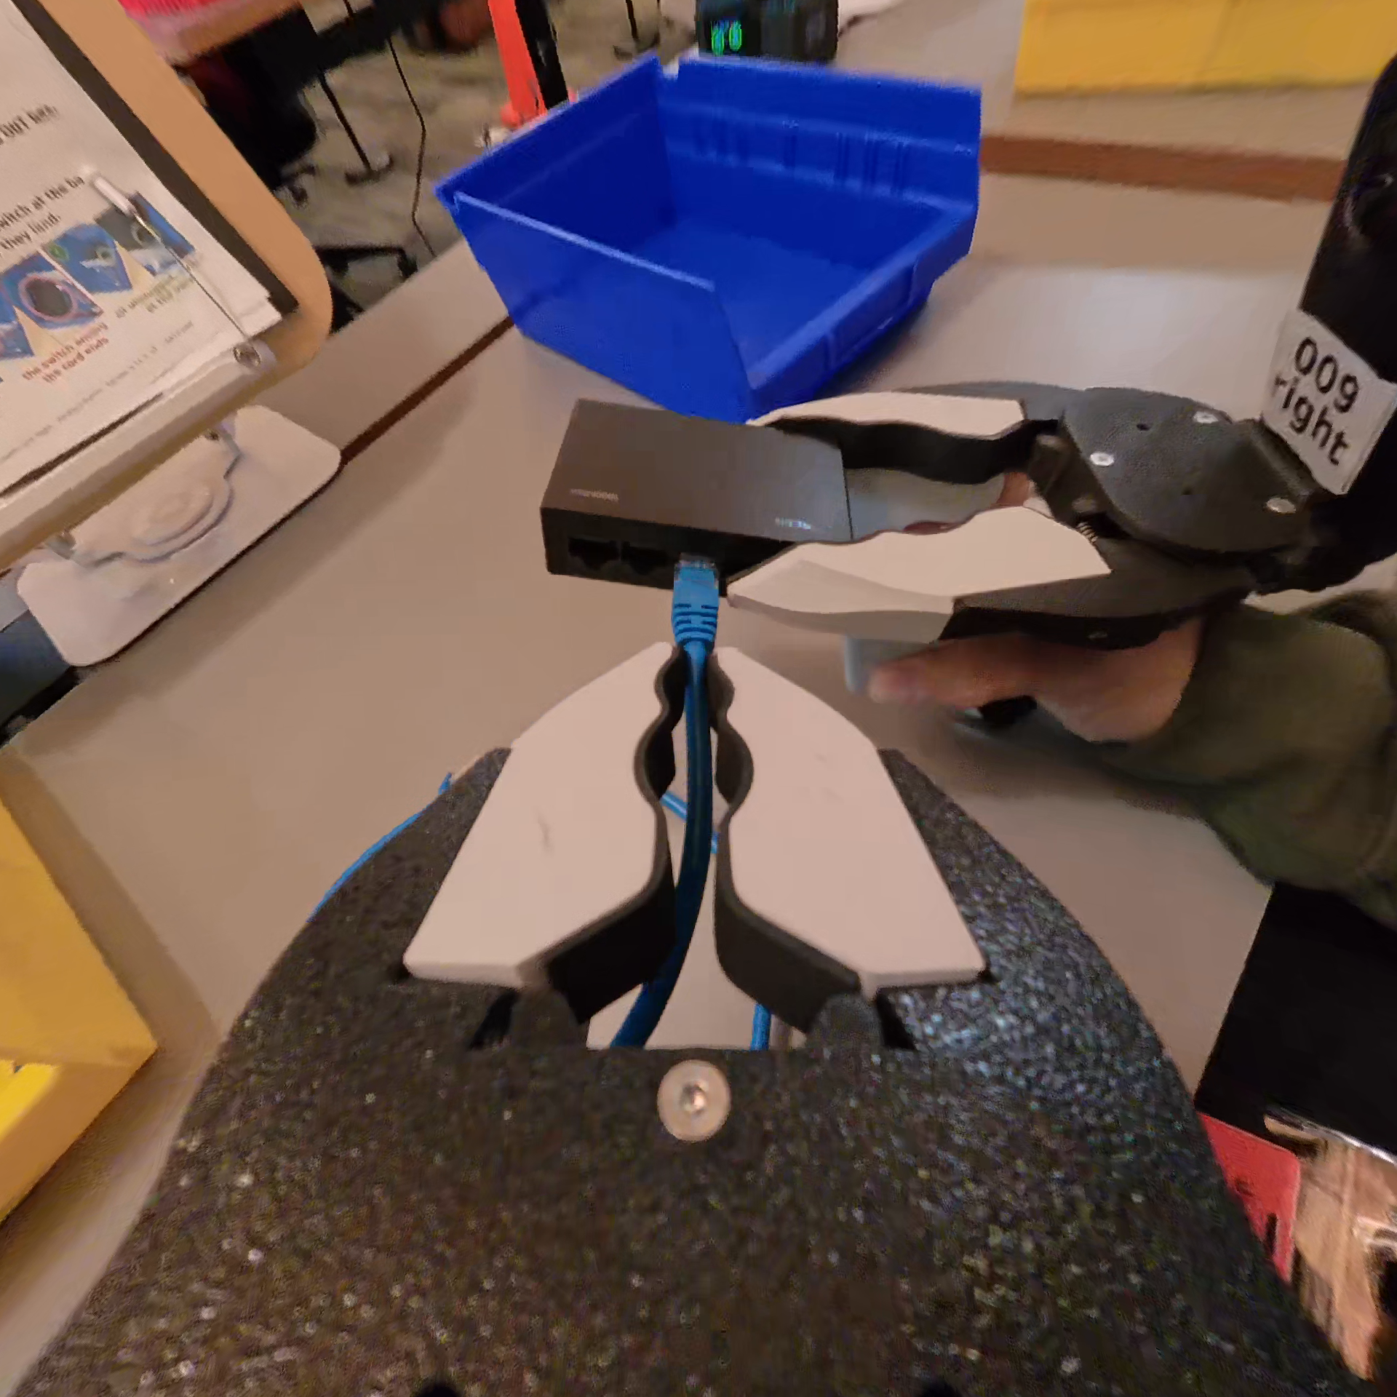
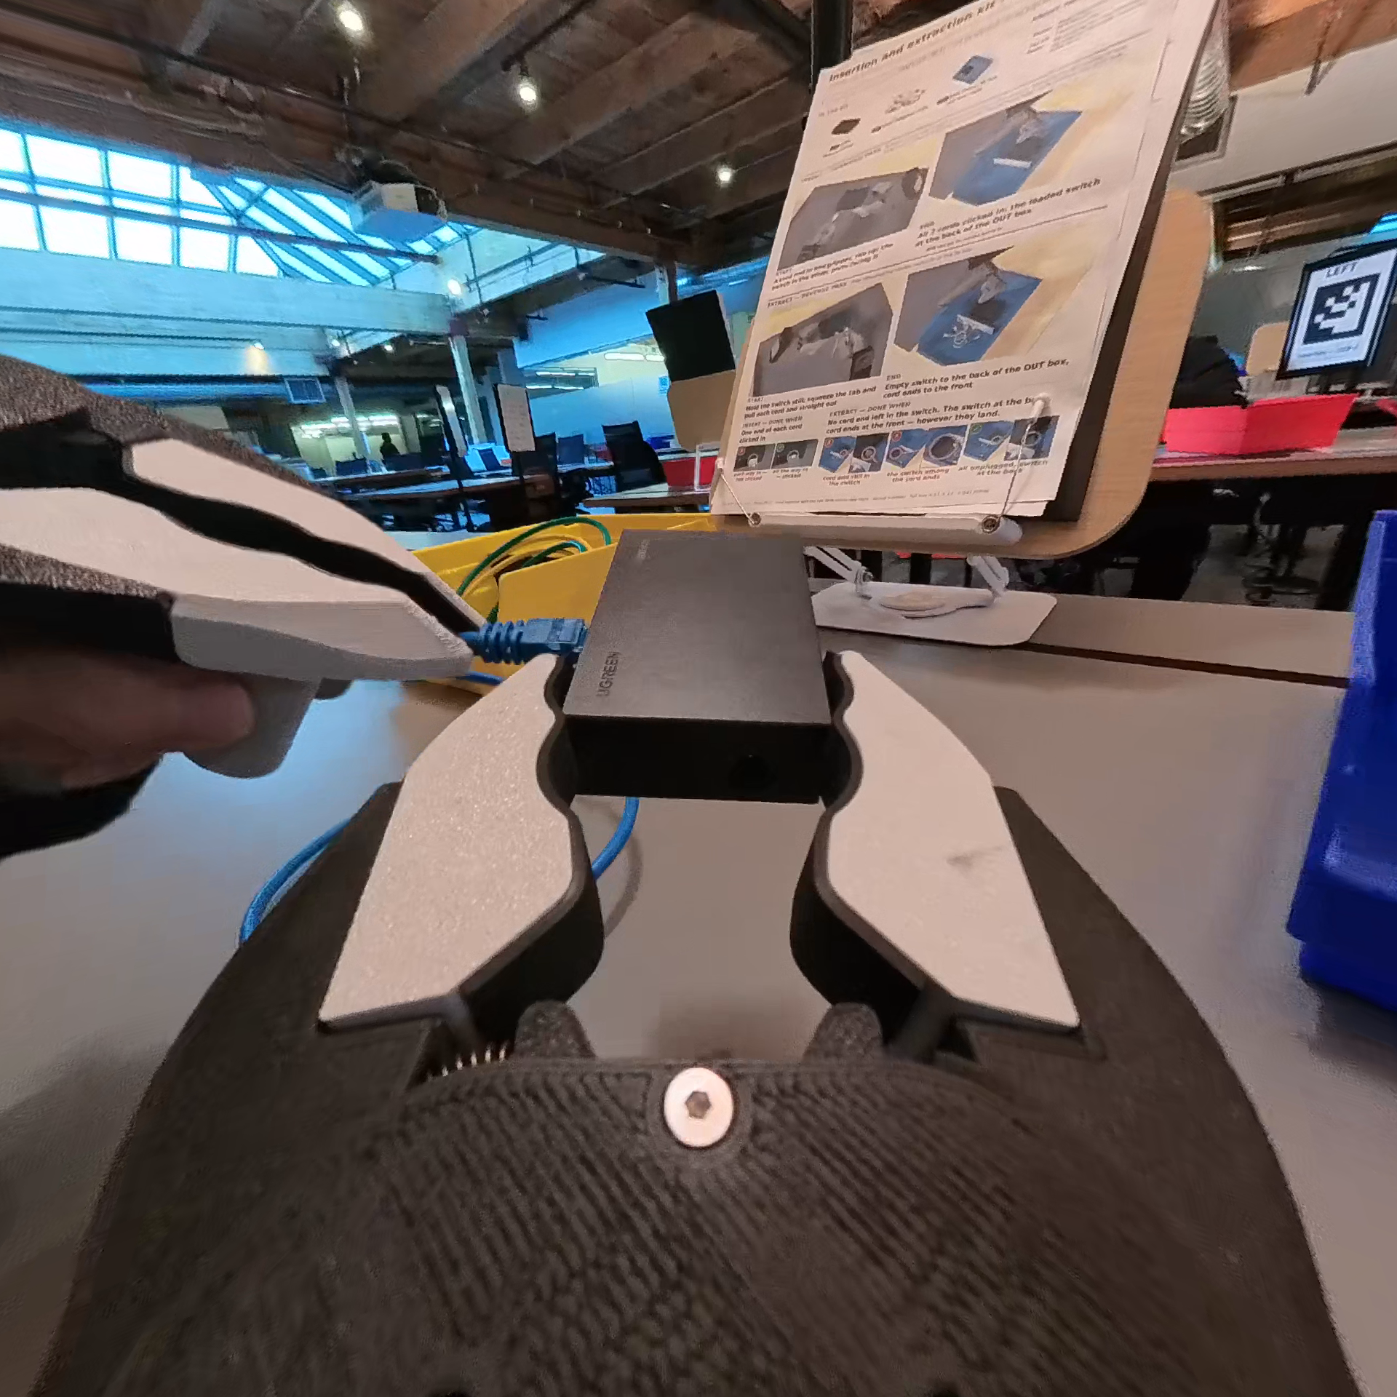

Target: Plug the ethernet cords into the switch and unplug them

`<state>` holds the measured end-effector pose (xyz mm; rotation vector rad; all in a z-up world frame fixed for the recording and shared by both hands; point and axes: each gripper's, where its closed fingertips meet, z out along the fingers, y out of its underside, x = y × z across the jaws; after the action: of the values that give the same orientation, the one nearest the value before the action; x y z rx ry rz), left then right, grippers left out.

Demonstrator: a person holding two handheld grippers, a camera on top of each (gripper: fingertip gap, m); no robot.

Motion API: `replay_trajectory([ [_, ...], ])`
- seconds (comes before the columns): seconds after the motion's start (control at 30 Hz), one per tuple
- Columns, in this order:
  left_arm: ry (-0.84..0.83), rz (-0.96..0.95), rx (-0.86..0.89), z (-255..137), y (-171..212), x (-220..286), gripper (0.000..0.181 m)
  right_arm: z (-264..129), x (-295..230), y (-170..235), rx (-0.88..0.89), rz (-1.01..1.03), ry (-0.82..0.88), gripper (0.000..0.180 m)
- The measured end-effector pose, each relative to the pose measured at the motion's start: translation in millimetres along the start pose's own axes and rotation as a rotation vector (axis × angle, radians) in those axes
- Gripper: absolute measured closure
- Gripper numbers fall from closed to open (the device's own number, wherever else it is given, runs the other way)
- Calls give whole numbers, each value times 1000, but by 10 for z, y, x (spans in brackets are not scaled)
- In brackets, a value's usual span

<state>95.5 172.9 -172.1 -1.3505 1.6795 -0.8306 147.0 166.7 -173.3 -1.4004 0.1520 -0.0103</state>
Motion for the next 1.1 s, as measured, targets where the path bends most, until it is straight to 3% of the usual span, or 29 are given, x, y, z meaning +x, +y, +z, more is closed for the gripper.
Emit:
replay_trajectory([
  [0.37,83,-103,211,49,-79,9,176,-15,49,-17,15,40,4,116],
  [0.63,-65,49,296,79,-179,50,176,-66,111,-81,74,107,-13,116],
  [0.87,-42,70,253,7,-117,12,176,-20,0,-33,25,82,-91,116],
  [1.1,-17,42,261,64,-57,-19,176,5,31,-9,4,30,-54,117],
])
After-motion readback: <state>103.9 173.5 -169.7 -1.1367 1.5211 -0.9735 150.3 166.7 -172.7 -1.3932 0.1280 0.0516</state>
